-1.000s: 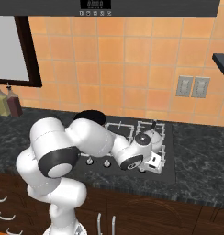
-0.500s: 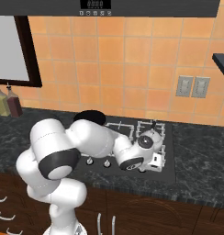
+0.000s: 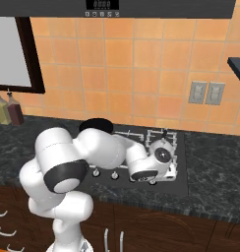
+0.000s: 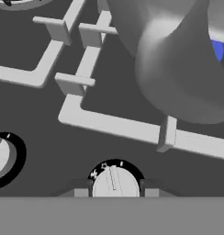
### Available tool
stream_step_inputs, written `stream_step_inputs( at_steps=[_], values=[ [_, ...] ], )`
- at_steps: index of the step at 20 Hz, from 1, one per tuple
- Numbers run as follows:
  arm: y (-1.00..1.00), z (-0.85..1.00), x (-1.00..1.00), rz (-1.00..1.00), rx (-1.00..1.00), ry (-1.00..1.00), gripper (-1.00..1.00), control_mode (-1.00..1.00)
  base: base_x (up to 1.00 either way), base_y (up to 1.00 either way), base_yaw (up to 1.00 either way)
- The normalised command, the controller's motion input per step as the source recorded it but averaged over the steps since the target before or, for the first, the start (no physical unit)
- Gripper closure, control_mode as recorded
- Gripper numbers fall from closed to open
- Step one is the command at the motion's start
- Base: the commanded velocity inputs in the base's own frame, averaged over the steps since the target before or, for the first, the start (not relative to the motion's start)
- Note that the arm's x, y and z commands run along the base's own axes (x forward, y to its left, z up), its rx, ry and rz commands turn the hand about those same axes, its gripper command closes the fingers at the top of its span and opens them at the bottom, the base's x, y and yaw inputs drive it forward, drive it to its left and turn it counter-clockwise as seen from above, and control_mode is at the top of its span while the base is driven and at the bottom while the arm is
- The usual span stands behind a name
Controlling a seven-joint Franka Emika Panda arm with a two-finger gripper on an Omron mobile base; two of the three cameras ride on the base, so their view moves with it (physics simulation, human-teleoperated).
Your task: Pick the kettle from the counter and place it on a stove burner. Then turn the burner on.
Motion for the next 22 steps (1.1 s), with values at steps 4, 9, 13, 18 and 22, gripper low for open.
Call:
stream_step_inputs(
  at_steps=[4, 9, 13, 18, 22],
  values=[
    [0.0, 0.0, 0.0, 0.29, -0.05, -0.02, 1.0, -1.0, 0.0, 0.0, 0.0],
    [0.0, 0.0, 0.0, 0.16, -0.03, 0.0, 1.0, -1.0, 0.0, 0.0, 0.0],
    [0.0, 0.0, 0.0, 0.0, 0.0, 0.0, -1.0, -1.0, 0.0, 0.0, 0.0],
    [0.0, 0.1, -0.07, 0.0, 0.0, -0.05, -1.0, -1.0, 0.0, 0.0, 0.0],
    [0.0, 0.49, -0.15, 0.0, 0.0, -0.1, -1.0, -1.0, 0.0, 0.0, 0.0]
  ],
)
